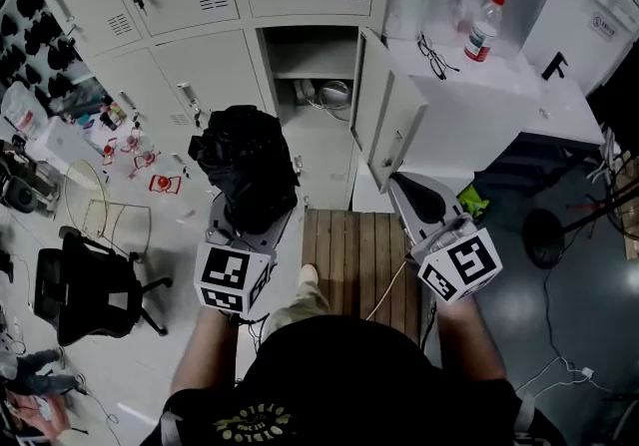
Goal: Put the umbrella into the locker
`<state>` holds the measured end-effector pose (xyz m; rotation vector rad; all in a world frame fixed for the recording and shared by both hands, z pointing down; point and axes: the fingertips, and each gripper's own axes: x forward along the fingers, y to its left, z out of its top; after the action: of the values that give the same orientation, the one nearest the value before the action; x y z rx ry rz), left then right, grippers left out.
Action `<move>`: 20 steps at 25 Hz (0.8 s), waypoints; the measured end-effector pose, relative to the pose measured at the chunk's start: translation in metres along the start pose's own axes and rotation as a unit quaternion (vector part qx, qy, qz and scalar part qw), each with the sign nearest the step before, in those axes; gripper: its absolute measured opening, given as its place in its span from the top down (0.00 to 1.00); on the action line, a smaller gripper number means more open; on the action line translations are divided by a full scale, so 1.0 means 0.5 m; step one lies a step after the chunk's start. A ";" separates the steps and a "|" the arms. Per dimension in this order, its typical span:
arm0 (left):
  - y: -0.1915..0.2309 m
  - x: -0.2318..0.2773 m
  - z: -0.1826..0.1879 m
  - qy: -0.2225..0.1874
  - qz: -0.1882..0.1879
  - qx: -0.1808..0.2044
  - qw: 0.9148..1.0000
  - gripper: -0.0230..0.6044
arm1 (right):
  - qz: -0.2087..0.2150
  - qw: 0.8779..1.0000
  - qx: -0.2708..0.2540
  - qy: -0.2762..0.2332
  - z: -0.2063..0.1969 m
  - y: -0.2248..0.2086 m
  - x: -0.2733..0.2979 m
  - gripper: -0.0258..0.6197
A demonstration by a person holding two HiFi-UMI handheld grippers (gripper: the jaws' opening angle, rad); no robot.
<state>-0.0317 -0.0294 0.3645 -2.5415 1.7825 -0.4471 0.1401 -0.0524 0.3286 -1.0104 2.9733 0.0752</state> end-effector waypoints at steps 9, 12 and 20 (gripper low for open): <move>0.054 0.076 0.001 0.004 -0.017 0.001 1.000 0.53 | 0.001 1.000 -0.003 0.003 0.003 -0.021 0.074 0.92; 0.074 0.096 0.000 0.006 -0.020 -0.001 1.000 0.53 | 0.006 1.000 -0.005 0.005 0.002 -0.023 0.102 0.92; 0.122 0.137 -0.013 0.012 -0.026 -0.005 1.000 0.53 | 0.001 1.000 -0.002 0.013 -0.008 -0.053 0.162 0.92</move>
<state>-0.0679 -0.1130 0.3763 -2.6061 1.7354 -0.4737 0.0919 -0.1229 0.3300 -1.0159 2.9991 0.0687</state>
